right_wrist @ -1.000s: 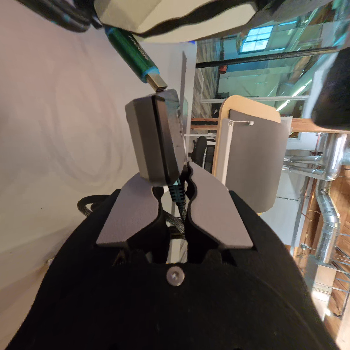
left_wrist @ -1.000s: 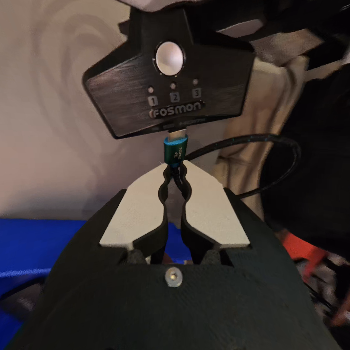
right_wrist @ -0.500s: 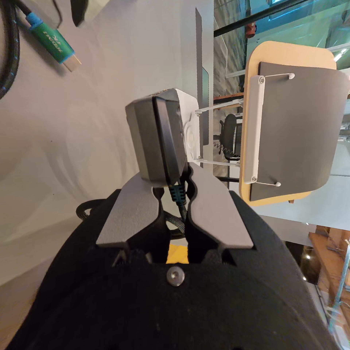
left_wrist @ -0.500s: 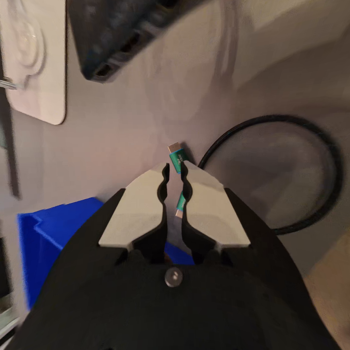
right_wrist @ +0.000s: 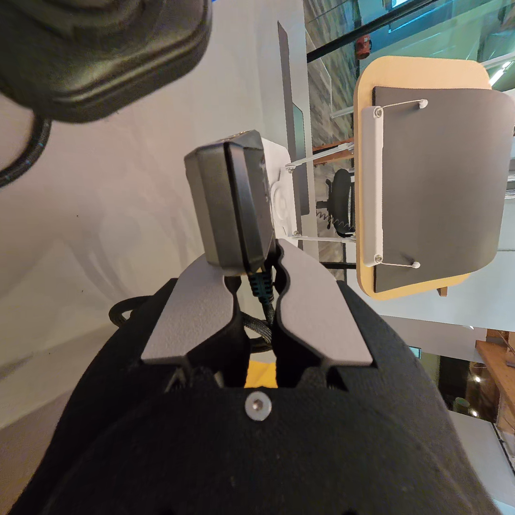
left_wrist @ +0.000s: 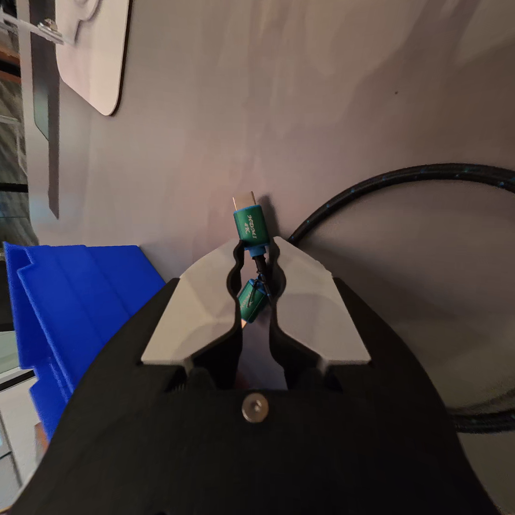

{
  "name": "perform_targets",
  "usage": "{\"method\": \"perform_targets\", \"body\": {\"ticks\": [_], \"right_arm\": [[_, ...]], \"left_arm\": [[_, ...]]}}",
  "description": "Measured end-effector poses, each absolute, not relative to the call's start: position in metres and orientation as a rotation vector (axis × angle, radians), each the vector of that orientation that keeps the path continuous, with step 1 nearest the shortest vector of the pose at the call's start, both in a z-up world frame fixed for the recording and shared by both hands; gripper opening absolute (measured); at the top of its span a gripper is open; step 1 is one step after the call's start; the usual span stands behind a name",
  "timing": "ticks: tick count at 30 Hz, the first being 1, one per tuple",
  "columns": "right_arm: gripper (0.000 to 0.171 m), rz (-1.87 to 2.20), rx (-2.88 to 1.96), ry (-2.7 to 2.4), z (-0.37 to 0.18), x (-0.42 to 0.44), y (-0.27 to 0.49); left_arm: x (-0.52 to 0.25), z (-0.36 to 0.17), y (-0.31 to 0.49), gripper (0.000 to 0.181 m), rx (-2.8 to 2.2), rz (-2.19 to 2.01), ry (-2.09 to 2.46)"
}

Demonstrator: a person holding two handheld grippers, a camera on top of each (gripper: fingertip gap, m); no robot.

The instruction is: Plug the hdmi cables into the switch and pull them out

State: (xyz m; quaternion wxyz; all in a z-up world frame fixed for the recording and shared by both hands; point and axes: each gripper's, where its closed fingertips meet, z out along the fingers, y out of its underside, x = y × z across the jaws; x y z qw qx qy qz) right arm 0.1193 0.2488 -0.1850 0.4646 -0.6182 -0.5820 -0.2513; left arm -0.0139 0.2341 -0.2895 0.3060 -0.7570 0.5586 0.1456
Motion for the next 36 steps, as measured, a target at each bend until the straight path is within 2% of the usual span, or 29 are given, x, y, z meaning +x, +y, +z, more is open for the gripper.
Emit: {"method": "perform_targets", "body": {"ticks": [1, 13, 33, 36], "right_arm": [[0.019, -0.613, -1.519, -1.427, -0.185, 0.119, 0.249], [0.019, -0.568, -1.521, -1.400, -0.180, 0.115, 0.247], [0.019, -0.507, -1.551, -1.333, -0.173, 0.123, 0.247], [0.019, -0.491, -1.560, -1.319, -0.172, 0.125, 0.248]], "left_arm": [[-0.014, -0.290, 0.235, 0.016, -2.022, 0.359, 1.456], [-0.010, -0.294, 0.244, 0.018, -2.050, 0.120, 1.270], [-0.003, -0.295, 0.265, 0.014, -1.972, 0.227, 1.401], [0.003, -0.294, 0.258, 0.012, -2.038, 0.051, 1.345]]}}
